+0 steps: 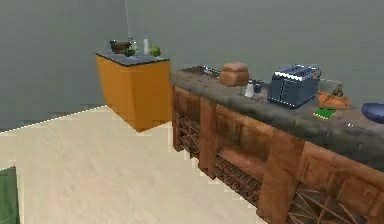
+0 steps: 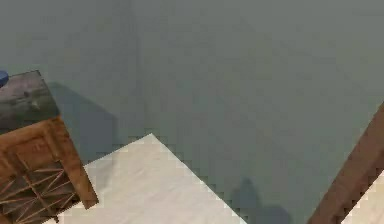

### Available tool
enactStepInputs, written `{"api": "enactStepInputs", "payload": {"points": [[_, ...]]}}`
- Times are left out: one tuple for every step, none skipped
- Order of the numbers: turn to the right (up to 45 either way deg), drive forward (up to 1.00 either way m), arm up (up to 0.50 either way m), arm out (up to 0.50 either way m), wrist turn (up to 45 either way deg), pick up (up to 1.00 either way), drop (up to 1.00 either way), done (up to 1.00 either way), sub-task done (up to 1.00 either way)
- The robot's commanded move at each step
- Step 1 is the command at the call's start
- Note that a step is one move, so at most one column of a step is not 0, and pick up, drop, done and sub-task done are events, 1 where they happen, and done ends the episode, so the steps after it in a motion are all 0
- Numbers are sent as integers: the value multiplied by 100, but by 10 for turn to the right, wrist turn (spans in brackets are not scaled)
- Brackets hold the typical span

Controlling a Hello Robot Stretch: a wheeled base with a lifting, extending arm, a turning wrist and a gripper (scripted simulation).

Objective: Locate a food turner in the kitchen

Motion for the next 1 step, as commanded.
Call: {"api": "enactStepInputs", "payload": {"points": [[0,100,0,0,0,0,0,0,0]]}}
